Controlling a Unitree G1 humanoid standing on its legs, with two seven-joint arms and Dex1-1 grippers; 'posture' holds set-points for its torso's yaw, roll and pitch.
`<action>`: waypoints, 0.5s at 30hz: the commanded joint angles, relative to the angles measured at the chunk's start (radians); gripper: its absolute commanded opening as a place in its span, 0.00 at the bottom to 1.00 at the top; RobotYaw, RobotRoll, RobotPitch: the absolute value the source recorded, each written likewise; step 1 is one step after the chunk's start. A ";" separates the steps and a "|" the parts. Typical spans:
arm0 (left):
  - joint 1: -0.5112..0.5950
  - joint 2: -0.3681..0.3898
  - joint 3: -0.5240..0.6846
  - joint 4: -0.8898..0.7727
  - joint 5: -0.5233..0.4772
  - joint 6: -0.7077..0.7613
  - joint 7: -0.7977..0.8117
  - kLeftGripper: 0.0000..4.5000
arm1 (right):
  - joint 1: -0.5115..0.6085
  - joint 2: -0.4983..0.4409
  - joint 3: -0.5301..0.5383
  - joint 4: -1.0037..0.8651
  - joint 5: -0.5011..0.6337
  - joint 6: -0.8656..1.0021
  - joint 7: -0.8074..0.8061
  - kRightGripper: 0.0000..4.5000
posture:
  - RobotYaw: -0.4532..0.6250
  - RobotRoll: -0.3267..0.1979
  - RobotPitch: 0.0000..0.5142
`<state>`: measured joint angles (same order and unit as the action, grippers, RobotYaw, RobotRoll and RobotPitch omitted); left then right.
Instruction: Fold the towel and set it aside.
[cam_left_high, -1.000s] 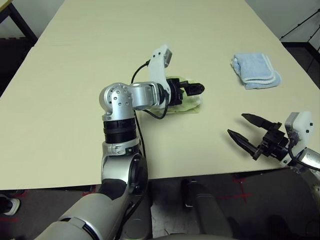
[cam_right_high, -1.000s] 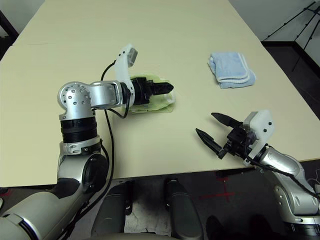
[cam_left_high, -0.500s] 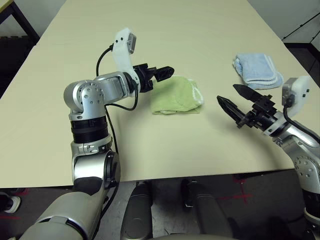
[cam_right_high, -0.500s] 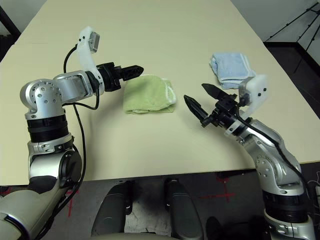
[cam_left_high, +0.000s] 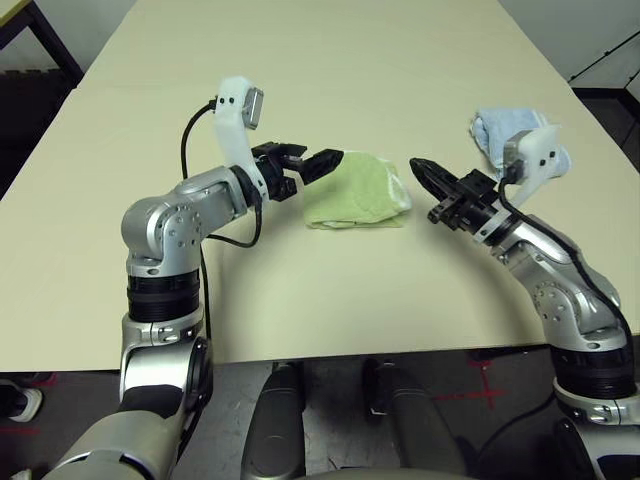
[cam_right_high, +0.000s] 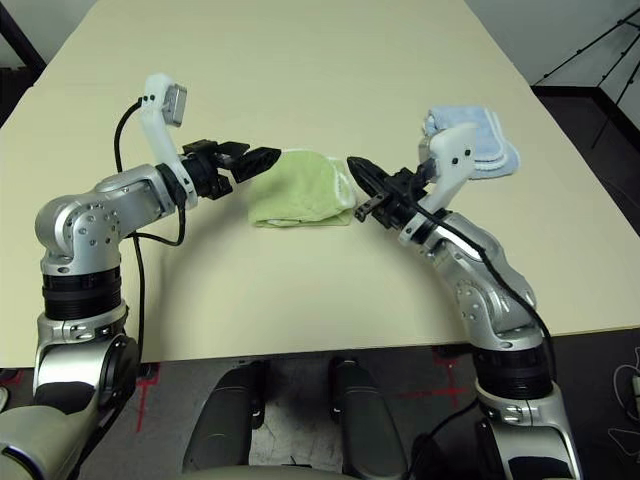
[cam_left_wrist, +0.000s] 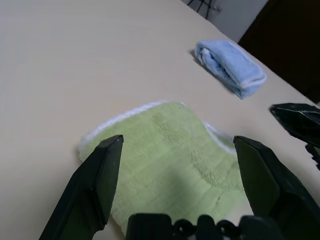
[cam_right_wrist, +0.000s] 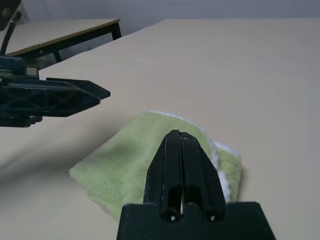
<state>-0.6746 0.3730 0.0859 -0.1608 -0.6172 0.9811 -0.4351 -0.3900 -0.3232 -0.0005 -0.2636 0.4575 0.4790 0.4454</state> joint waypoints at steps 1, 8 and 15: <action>0.050 0.017 -0.059 -0.041 0.041 -0.059 -0.038 0.87 | -0.008 0.017 0.031 0.024 -0.030 -0.010 0.004 0.00 | 0.52 0.62 0.33; 0.064 0.022 -0.087 -0.040 0.065 -0.095 -0.063 0.24 | -0.026 0.049 0.053 0.077 -0.071 -0.028 0.007 0.00 | 0.52 0.62 0.35; 0.063 0.019 -0.091 -0.028 0.071 -0.105 -0.078 0.01 | -0.043 0.071 0.092 0.195 -0.135 -0.049 0.023 0.00 | 0.54 0.62 0.37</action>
<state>-0.6191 0.3945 0.0134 -0.1828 -0.5503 0.8815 -0.5008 -0.4380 -0.2510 0.0785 -0.0967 0.3466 0.4429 0.4622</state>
